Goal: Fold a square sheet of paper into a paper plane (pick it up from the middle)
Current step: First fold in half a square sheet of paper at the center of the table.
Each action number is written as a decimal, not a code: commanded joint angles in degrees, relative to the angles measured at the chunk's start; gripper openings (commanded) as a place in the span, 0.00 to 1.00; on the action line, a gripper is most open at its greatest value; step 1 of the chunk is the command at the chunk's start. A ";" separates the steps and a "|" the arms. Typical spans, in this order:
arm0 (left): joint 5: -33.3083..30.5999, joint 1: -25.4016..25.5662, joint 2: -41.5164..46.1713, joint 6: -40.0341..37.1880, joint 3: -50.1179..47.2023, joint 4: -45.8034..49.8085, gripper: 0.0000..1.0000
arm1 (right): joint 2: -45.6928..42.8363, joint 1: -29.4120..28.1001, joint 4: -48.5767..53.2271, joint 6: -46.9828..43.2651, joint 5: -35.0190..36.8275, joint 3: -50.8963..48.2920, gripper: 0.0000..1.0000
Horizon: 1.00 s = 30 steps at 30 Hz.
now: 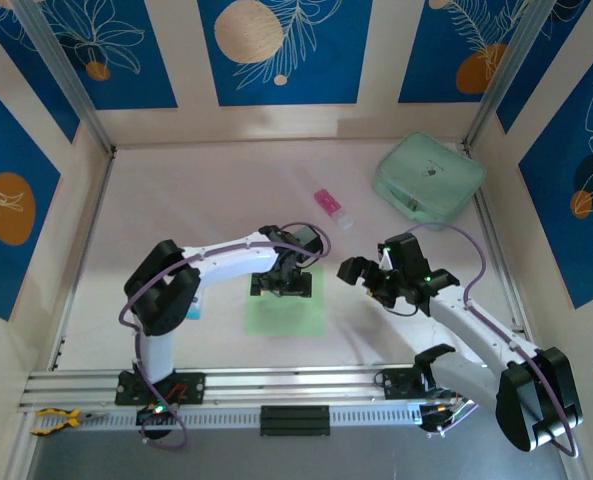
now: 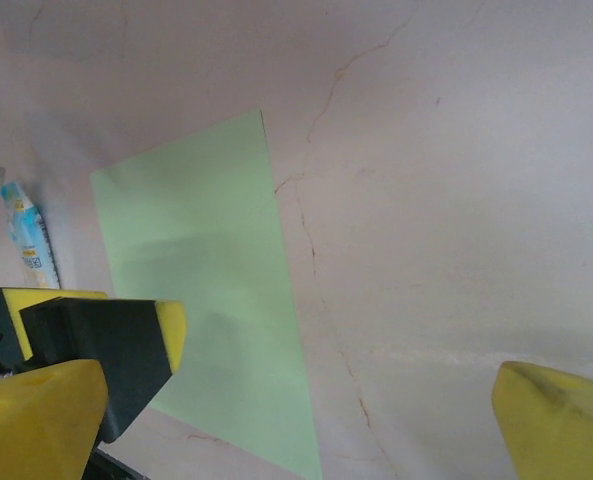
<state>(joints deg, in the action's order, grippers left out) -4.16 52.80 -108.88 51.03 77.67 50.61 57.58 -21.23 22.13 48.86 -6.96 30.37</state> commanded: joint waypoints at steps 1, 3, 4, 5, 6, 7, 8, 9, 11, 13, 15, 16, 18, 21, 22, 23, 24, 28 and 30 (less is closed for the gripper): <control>-0.23 0.20 -1.67 1.21 0.47 1.41 0.96 | -0.71 0.40 0.13 -1.15 -2.83 -0.74 0.99; -0.20 0.20 -2.35 -0.73 1.13 1.72 0.96 | -0.72 0.39 -0.53 -1.43 -4.03 -0.86 0.99; -0.19 0.20 -2.60 -1.72 1.46 1.79 0.96 | -0.67 0.38 -0.95 -1.72 -4.93 -1.01 0.99; 0.18 0.20 -2.89 -3.08 1.75 1.62 0.96 | -0.63 0.40 -1.73 -2.25 -6.35 -1.16 0.99; 0.02 0.16 -3.18 -4.00 2.11 2.00 0.96 | -0.48 0.45 -2.31 -2.60 -7.62 -1.17 0.99; -0.74 0.07 -3.42 -4.50 2.53 2.82 0.96 | -0.31 0.32 -2.92 -2.92 -8.93 -1.23 0.99; -1.06 -0.06 -3.59 -4.98 2.64 3.04 0.96 | -0.21 0.29 -3.23 -3.07 -9.75 -1.22 0.99; -0.67 -0.10 -3.69 -5.28 2.51 2.61 0.96 | -0.09 0.18 -3.46 -3.15 -9.95 -1.27 0.99; 0.82 -0.24 -3.61 -5.22 1.82 0.97 0.96 | 0.06 0.24 -3.34 -3.08 -9.62 -1.25 0.99; 1.52 -0.24 -3.58 -4.83 1.53 -0.02 0.96 | 0.44 0.20 -3.09 -2.98 -9.35 -1.07 0.99; 1.19 -0.23 -3.69 -4.55 1.39 -0.07 0.97 | 0.90 0.22 -2.43 -3.11 -9.27 -0.52 0.99; 1.05 -0.37 -3.84 -4.48 1.35 0.01 0.97 | 1.20 0.22 -2.07 -3.21 -9.21 -0.24 0.99; 1.13 -0.50 -4.16 -4.45 1.35 0.04 0.97 | 1.78 0.23 -1.41 -3.34 -8.91 0.21 0.99; 1.07 -0.64 -4.38 -4.37 0.97 -0.56 0.97 | 2.36 0.21 -1.21 -3.25 -9.08 0.34 0.99; 1.13 -0.65 -4.39 -4.40 0.62 -1.08 0.97 | 2.45 0.23 -1.17 -3.17 -9.11 0.26 0.99; 1.34 -0.76 -4.27 -4.39 0.22 -1.72 0.97 | 2.53 0.12 -1.17 -3.05 -9.11 0.22 0.99; 1.44 -0.83 -4.24 -4.27 -0.03 -2.14 0.97 | 2.62 0.22 -1.20 -2.81 -9.12 0.25 0.99; 1.33 -0.91 -4.78 -3.71 -1.09 -2.96 0.96 | 2.80 0.09 -0.95 -2.64 -9.08 0.36 0.99; 1.60 -0.97 -5.19 -3.52 -1.66 -3.56 0.96 | 2.82 0.06 -0.95 -2.66 -9.12 0.23 0.99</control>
<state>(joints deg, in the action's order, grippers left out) -3.46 52.34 -112.49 47.29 77.25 47.46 60.23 -20.97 19.84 46.52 -14.46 29.87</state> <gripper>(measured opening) 0.965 0.991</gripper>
